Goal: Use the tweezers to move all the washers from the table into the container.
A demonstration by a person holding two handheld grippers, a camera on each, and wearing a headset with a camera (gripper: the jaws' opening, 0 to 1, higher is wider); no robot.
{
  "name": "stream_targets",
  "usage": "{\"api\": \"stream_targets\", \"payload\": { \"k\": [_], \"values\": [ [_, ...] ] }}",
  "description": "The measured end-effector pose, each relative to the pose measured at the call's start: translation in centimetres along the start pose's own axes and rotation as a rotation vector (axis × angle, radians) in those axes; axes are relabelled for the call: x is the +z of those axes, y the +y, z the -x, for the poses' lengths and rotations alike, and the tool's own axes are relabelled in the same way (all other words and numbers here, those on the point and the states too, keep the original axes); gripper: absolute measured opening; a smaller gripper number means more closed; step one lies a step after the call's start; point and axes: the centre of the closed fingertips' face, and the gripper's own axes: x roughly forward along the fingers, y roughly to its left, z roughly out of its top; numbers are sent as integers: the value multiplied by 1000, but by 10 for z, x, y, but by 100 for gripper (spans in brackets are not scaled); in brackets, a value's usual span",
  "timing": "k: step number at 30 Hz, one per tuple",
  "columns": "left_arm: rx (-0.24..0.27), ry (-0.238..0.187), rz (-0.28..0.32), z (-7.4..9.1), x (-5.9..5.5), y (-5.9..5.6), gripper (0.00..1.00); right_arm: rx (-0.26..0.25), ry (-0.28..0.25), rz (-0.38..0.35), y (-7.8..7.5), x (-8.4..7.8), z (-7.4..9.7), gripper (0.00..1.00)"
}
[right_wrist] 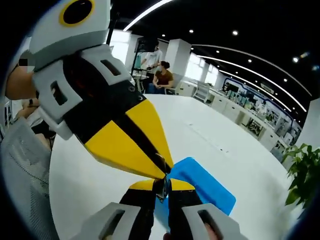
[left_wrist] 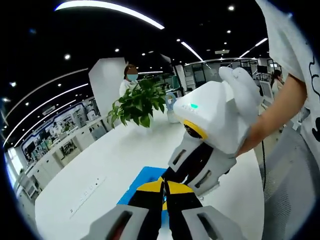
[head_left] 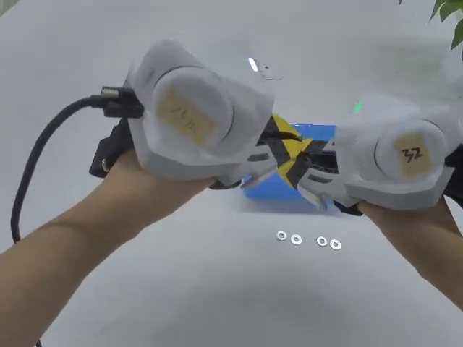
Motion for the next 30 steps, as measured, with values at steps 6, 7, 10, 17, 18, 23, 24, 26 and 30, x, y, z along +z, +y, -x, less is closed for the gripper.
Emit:
{"api": "stream_targets", "payload": {
  "k": [6,7,10,17,18,23,24,26,30],
  "values": [
    [-37,9,32,2,-6,-13,0,25,18,-40,16,-11,2,5],
    [-57,23,35,2,-9,-17,0,30,19,-47,19,-13,2,5],
    [-72,33,41,1,-18,-24,0,41,32,-95,25,-23,1,6],
    [-89,72,71,-4,-36,-36,0,59,72,-145,34,-44,-7,8],
    [-91,78,73,-5,-38,-37,0,63,77,-146,35,-46,-7,8],
    [-105,114,81,-8,-52,-41,0,69,113,-165,37,-59,-11,10],
    [-105,120,74,-9,-53,-42,0,67,112,-167,38,-60,-11,10],
    [-106,121,71,-8,-53,-43,0,73,111,-177,39,-59,-11,10],
    [-102,130,64,-7,-53,-43,0,82,110,-179,42,-57,-12,10]
  ]
}}
